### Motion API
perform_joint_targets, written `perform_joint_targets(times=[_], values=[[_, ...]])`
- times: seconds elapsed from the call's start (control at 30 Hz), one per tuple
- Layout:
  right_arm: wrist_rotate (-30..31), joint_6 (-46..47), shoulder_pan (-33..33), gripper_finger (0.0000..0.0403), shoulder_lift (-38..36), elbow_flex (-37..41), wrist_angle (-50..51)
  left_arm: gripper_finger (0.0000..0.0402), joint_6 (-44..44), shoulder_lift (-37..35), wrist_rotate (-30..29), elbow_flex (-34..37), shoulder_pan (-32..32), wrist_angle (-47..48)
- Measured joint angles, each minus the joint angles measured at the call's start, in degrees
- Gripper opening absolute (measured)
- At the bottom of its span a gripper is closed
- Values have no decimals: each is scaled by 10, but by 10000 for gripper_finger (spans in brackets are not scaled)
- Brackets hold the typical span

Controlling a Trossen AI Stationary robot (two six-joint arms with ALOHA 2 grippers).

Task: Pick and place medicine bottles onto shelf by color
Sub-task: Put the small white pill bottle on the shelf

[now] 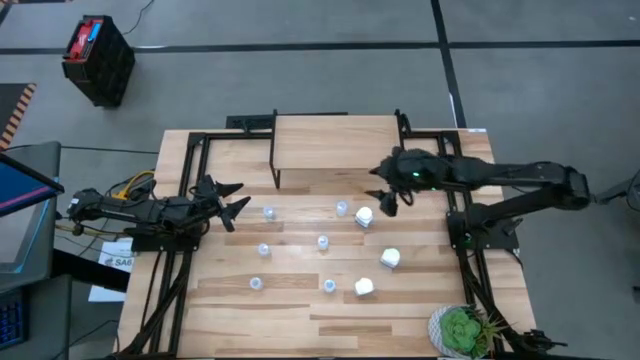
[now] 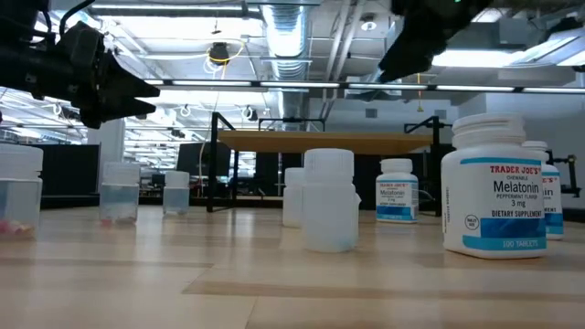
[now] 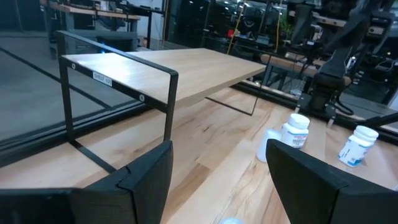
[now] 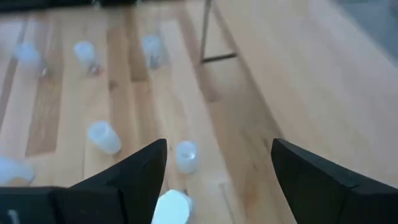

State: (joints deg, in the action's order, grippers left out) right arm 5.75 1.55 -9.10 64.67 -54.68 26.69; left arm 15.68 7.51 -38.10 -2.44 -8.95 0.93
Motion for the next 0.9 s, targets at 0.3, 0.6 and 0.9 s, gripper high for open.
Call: perform_joint_targets(times=[0.3, 0.6, 0.9], values=[[-60, -51, -33, 311, 150, -51, 10, 245, 0, 0, 2, 0, 0, 1], [-60, -51, -31, 311, 285, -94, 12, 245, 0, 0, 2, 0, 0, 2], [-64, -59, -9, 311, 370, -149, 68, 245, 0, 0, 2, 0, 0, 2]])
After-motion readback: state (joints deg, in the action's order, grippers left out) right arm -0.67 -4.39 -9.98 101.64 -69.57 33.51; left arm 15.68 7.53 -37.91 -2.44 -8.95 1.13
